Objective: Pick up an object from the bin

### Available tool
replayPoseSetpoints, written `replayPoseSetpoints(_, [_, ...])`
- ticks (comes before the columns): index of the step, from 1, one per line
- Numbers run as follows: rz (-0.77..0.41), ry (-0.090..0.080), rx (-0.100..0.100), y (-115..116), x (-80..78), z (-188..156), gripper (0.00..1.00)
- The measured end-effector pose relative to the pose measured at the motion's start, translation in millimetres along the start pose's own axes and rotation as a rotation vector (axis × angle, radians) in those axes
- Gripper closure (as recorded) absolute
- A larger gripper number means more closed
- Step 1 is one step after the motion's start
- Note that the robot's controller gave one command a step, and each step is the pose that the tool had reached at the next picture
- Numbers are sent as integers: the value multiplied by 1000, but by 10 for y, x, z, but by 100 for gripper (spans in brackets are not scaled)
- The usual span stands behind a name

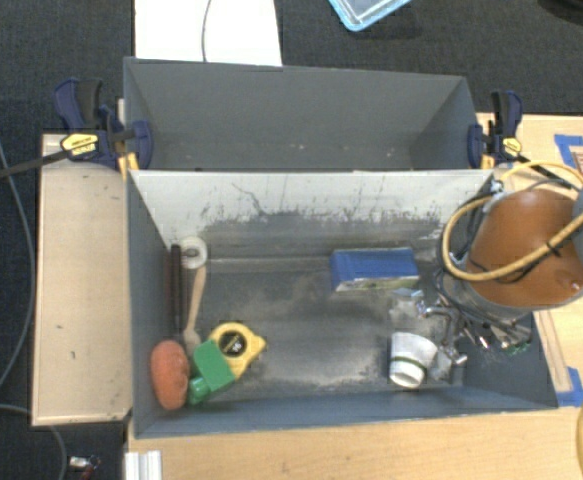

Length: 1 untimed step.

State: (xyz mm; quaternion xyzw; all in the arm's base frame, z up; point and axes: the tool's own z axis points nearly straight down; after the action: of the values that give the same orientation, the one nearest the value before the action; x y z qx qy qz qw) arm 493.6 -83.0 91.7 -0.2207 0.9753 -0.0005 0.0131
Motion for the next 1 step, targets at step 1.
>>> replayPoseSetpoints(1, [-303,0,1,-36,40,82,0])
